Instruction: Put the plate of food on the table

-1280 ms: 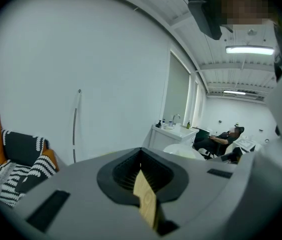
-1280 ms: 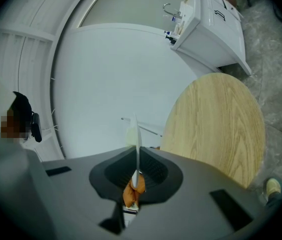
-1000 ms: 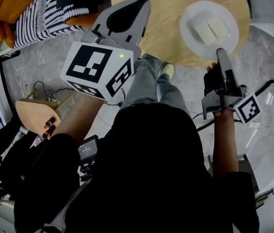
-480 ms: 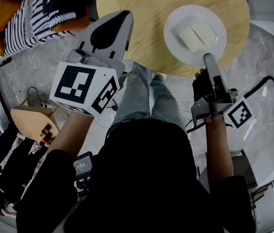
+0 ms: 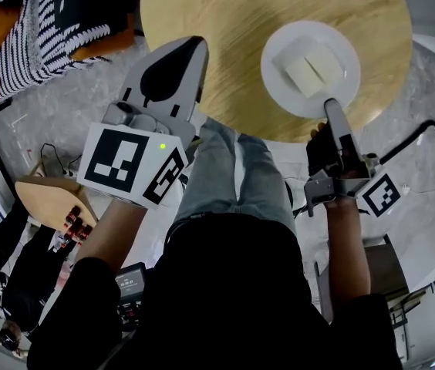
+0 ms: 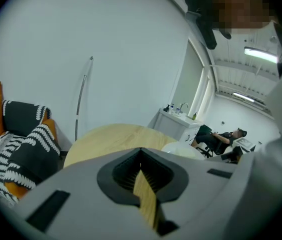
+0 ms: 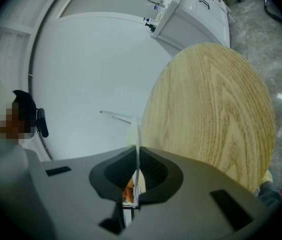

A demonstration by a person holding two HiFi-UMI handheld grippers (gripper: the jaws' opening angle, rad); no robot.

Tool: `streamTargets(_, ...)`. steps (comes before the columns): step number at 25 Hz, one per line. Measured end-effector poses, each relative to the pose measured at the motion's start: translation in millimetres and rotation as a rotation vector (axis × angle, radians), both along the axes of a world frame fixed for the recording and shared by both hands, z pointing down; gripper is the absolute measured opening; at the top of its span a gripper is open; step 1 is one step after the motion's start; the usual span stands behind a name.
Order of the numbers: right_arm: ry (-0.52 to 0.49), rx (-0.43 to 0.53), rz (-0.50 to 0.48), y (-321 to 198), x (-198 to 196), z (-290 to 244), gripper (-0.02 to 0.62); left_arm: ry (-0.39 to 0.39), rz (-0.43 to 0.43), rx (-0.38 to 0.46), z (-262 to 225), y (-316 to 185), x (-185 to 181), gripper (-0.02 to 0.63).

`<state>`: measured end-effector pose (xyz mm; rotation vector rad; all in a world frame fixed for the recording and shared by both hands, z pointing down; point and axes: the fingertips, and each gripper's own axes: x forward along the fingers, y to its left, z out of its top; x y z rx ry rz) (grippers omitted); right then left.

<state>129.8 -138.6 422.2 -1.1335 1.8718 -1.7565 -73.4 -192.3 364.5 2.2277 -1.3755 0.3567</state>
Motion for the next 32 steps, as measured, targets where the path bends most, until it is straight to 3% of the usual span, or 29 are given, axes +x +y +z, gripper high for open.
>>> streamTargets(32, 0.098, -0.204, -0.003, 5, 1, 20, 0.02, 0.048, 0.09, -0.107, 12, -12, 28, 0.005)
